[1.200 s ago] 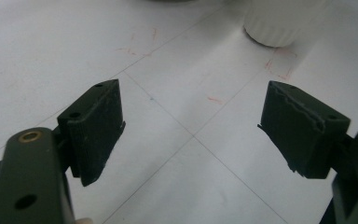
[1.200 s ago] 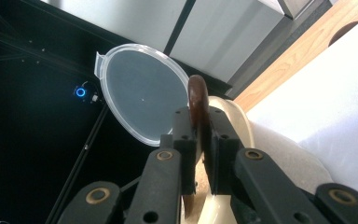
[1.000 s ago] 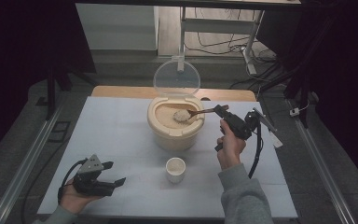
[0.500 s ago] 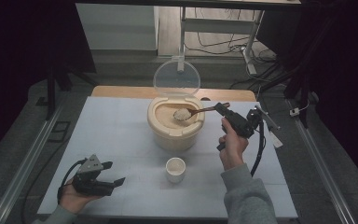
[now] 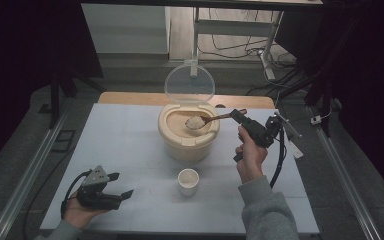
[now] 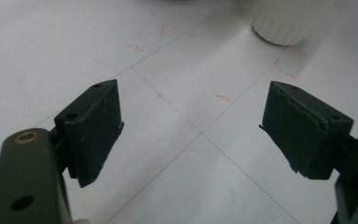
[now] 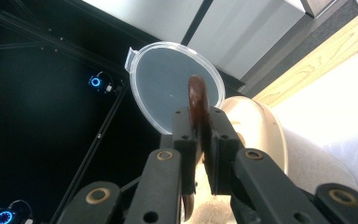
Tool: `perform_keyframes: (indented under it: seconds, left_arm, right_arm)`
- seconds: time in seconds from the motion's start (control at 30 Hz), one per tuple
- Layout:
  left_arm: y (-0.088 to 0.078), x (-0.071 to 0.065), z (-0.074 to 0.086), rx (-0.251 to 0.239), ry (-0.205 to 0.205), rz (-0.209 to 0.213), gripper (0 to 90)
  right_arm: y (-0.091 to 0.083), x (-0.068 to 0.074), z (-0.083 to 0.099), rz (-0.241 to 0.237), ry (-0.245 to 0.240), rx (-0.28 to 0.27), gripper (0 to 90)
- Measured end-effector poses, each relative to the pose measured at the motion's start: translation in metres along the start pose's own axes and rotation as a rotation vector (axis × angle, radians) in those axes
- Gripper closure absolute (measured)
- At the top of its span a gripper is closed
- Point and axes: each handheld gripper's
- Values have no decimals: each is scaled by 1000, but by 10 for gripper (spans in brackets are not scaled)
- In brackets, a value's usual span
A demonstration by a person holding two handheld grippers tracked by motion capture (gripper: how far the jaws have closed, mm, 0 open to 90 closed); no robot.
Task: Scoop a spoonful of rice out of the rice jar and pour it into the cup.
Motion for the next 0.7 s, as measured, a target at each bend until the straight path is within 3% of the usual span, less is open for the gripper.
perform_keyframes:
  seconds: [0.33, 0.7]
  left_arm:
    - [1, 1, 2, 2, -8, -4, 192]
    - [2, 3, 3, 9, -15, -5, 193]
  right_arm:
    - [-6, -3, -3, -4, 7, -5, 838]
    - [-27, 3, -9, -18, -6, 24, 838]
Point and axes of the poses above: each handheld gripper's, and its own axes: y roughly forward along the jaws, z roughly out of its underside, x roughly to its left, and after that the axes turned 4 degrees about -y, right-handed
